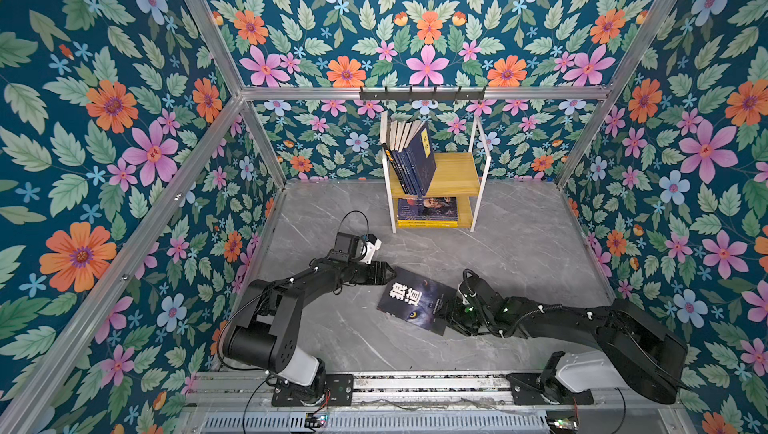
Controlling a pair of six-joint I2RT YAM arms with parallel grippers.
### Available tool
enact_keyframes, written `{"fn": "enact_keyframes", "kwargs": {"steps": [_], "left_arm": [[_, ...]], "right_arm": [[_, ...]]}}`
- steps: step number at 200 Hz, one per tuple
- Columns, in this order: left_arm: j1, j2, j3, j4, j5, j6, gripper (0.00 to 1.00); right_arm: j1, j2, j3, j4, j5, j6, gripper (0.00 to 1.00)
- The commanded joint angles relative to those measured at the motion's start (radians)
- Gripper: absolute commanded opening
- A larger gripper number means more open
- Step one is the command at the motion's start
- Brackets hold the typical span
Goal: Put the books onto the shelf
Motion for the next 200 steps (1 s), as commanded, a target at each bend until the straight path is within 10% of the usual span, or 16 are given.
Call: {"fn": "enact_keyframes", "kwargs": {"steps": [1,101,200], "left_arm": [[-0.006,0.012,-0.004,0.029,-0.015,-0.01,0.7],[-0.025,0.032,-0.007,0.047,-0.02,-0.016,0.51],[-0.025,-0.04,-0.003,0.025,-0.006,0.011,0.04]], "right_arm": [[0.0,0.037,0.007,-0.094,0.058,-0.009,0.52],[-0.006,0.13,0.058,-0.07,0.047,-0.04,0.5],[-0.051,0.081,0.115,-0.178,0.056,-0.111,0.5]]}}
